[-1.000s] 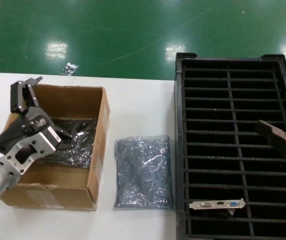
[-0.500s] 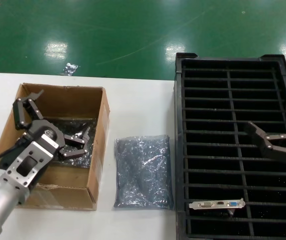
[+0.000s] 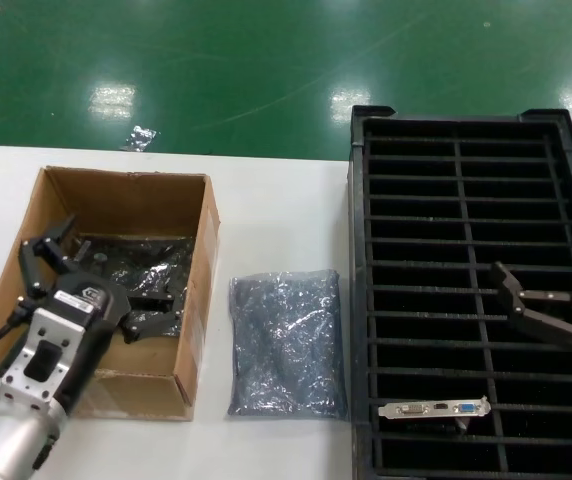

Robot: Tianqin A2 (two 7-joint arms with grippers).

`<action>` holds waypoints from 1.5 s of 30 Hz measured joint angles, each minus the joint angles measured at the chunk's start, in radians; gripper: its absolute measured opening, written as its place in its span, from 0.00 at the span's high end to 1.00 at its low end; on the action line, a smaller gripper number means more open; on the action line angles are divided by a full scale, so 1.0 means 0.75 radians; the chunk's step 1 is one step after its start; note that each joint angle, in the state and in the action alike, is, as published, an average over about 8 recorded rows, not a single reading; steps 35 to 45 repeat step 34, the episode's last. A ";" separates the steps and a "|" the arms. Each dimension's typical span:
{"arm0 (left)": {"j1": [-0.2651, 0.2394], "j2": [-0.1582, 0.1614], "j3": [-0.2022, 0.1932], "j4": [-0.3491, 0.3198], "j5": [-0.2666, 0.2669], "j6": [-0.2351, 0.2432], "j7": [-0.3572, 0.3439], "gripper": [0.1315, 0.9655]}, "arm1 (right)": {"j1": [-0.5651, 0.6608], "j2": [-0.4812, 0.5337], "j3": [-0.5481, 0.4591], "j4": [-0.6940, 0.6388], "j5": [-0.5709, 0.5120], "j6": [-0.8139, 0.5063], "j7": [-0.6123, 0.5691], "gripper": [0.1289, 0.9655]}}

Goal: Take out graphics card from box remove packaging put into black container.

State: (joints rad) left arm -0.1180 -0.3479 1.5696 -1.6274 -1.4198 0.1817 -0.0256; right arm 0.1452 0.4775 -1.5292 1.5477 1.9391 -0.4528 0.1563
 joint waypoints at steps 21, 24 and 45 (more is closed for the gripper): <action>0.136 0.055 0.035 0.032 -0.437 -0.209 0.029 0.00 | -0.167 -0.204 -0.081 0.060 -0.160 0.520 -0.179 0.00; 0.139 0.056 0.036 0.032 -0.447 -0.214 0.030 0.00 | -0.171 -0.209 -0.083 0.062 -0.164 0.533 -0.184 0.00; 0.139 0.057 0.036 0.032 -0.449 -0.215 0.030 0.00 | -0.172 -0.210 -0.084 0.062 -0.164 0.535 -0.185 0.00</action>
